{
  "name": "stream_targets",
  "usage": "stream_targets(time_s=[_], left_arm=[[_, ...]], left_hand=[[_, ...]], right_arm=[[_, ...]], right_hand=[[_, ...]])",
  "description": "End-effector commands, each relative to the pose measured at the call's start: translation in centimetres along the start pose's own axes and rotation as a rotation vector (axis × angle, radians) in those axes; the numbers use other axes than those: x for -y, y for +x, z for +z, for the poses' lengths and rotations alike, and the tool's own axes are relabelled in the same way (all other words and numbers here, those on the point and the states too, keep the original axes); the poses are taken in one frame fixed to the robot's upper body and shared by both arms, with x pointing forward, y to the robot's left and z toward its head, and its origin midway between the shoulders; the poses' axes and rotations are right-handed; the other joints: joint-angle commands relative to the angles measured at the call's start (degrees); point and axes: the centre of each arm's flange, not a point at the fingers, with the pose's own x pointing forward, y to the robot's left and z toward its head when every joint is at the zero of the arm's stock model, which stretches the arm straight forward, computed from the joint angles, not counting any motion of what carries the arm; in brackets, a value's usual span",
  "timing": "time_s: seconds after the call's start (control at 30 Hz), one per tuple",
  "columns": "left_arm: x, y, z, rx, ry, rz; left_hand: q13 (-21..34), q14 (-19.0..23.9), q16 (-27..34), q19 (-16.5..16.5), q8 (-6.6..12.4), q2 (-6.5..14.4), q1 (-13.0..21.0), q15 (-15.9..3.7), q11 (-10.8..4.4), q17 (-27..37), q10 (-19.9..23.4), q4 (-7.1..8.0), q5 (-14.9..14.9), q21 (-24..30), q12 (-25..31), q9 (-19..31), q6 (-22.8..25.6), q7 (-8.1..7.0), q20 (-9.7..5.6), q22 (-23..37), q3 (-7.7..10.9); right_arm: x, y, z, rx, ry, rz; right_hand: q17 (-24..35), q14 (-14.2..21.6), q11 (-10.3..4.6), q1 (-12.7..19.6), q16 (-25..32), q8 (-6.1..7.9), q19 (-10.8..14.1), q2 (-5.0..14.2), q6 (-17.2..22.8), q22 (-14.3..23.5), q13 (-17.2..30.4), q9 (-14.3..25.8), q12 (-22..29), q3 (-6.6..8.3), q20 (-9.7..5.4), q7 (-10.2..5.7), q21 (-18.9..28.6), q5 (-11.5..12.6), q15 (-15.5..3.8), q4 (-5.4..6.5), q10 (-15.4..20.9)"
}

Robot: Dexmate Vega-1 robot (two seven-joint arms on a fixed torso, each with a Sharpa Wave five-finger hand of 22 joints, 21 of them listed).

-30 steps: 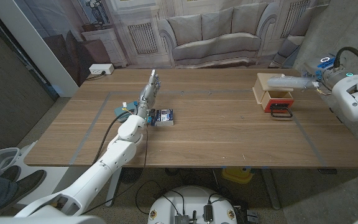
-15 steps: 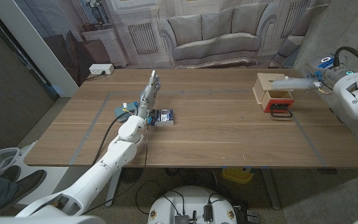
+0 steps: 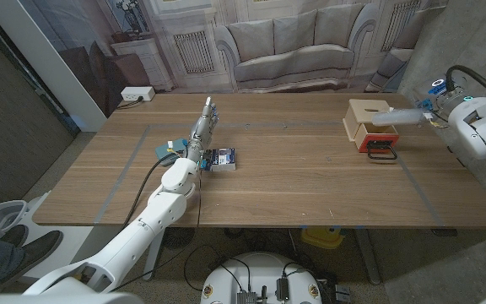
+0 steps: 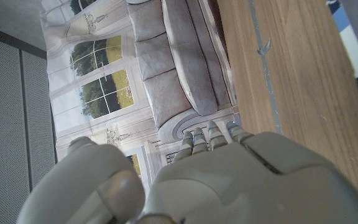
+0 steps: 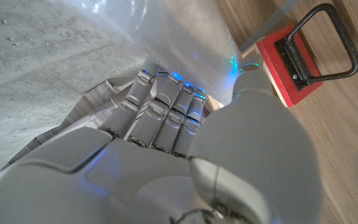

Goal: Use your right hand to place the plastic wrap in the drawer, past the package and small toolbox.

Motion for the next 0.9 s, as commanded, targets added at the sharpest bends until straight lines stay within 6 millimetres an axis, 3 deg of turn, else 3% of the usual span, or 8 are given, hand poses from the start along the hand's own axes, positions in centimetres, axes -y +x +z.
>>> stream_targets(time_s=[0.03, 0.9], left_arm=[[-0.2, -0.1, -0.2, -0.003, -0.002, 0.009], [-0.4, 0.2, -1.3, -0.014, -0.026, 0.017]], left_hand=[[0.20, -0.54, -0.09, -1.06, -0.05, 0.51, 0.06, 0.07, -0.28, 0.23, -0.04, -0.08, 0.19, 0.23, 0.02, 0.29, 0.28, 0.10, 0.14, 0.29, -0.40], [0.20, -0.53, -0.07, -1.16, -0.07, 0.65, 0.14, 0.07, -0.32, 0.23, -0.17, -0.10, 0.21, 0.23, -0.02, 0.29, 0.29, 0.06, 0.14, 0.29, -0.74]], right_arm=[[-0.7, 1.3, 0.6, 0.012, -0.030, 0.030], [-0.6, 2.8, 0.6, 0.027, -0.143, 0.079]], right_hand=[[0.19, -0.32, -0.39, 15.11, -0.10, 0.17, -0.44, 14.72, 4.32, -0.10, 0.10, 0.05, 0.18, 0.13, -8.53, -4.08, 0.36, 0.39, -1.99, 0.18, 0.15], [-0.04, -2.30, -0.50, 14.61, -0.89, 0.23, -2.69, 14.36, 4.55, -0.76, 0.66, -0.01, 0.38, -0.06, -8.42, -4.21, 0.34, 0.29, -1.91, 0.62, -0.32]])
